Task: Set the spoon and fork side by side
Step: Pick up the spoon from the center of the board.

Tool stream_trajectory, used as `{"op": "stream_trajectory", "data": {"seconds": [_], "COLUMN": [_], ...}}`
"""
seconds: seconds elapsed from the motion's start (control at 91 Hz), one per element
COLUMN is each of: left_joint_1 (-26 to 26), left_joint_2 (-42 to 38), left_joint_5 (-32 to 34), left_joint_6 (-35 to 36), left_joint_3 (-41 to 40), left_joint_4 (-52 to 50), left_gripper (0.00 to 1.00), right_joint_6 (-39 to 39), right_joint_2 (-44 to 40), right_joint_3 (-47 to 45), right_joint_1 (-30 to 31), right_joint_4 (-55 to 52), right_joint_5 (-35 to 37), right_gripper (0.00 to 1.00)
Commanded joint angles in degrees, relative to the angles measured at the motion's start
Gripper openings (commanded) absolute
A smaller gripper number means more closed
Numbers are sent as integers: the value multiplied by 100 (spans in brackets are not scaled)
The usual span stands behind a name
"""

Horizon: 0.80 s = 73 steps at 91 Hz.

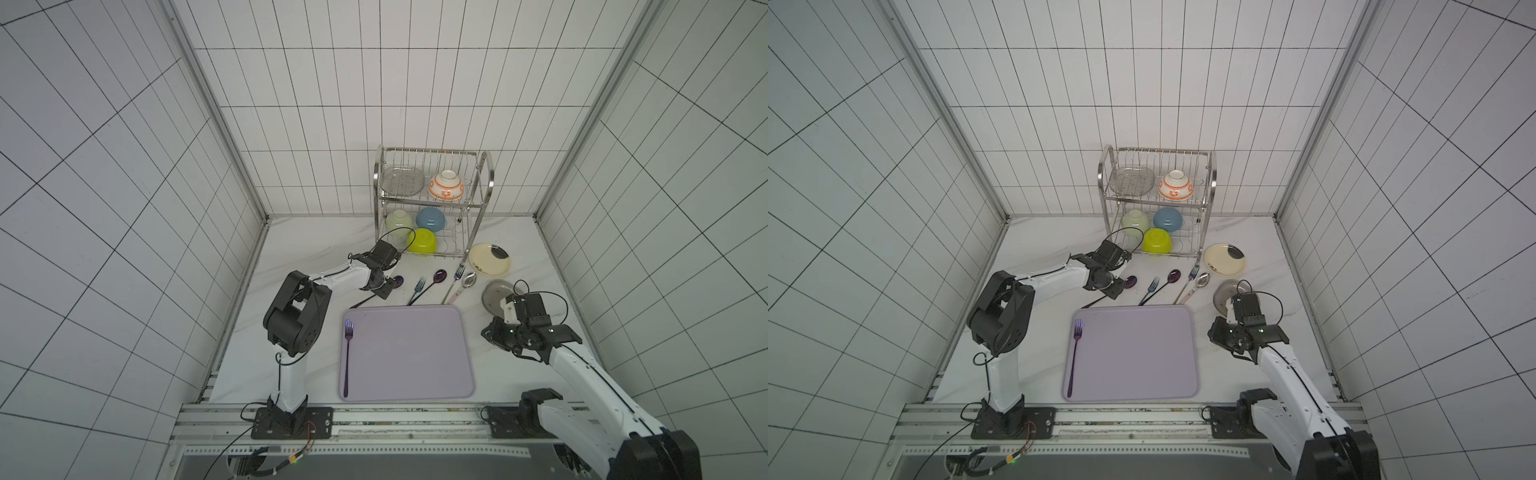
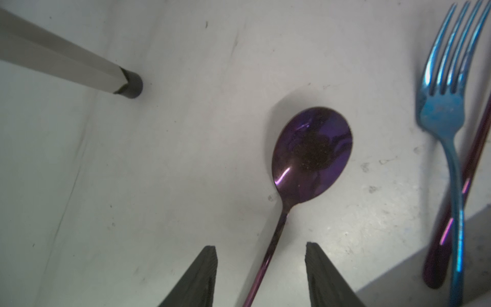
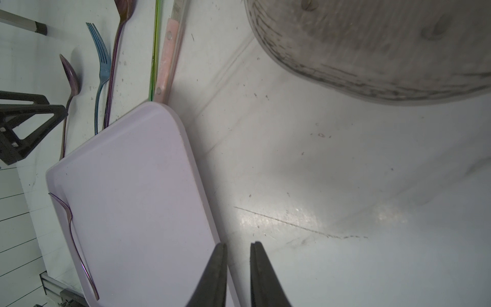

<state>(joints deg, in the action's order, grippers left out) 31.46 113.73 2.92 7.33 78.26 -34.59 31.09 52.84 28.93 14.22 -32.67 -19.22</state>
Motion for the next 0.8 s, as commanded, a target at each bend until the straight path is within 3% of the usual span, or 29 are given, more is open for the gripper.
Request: {"op": "stream_trajectory", "data": {"seconds": [0.0,0.253,0.561,0.692,0.791], "left_joint_1": [-27,-33,-34,-27,-31], "left_joint_2": [164,445,700,682,582], "left_joint_5": [-169,-104,172,459,737], "left_joint_6": [297,348,237,223,251], "left_joint_3": [126,181,416,408,302], "left_joint_4": [-197,-348,-501,-436,-262], "left_gripper": [48,25,11,0,0], "right_joint_6": [-51,-41,-90,-77,-77], "right_joint_2": [31,253,382,320,306], "right_joint_3": [135,194,236,219,214], "right_joint_1": [-42,-49,-51,-51,-51], "right_joint_4": [-91,-17,23,22,21], "right_joint_5": [144,165,138,149,156], "right_gripper": [20,20,19,19,19]}}
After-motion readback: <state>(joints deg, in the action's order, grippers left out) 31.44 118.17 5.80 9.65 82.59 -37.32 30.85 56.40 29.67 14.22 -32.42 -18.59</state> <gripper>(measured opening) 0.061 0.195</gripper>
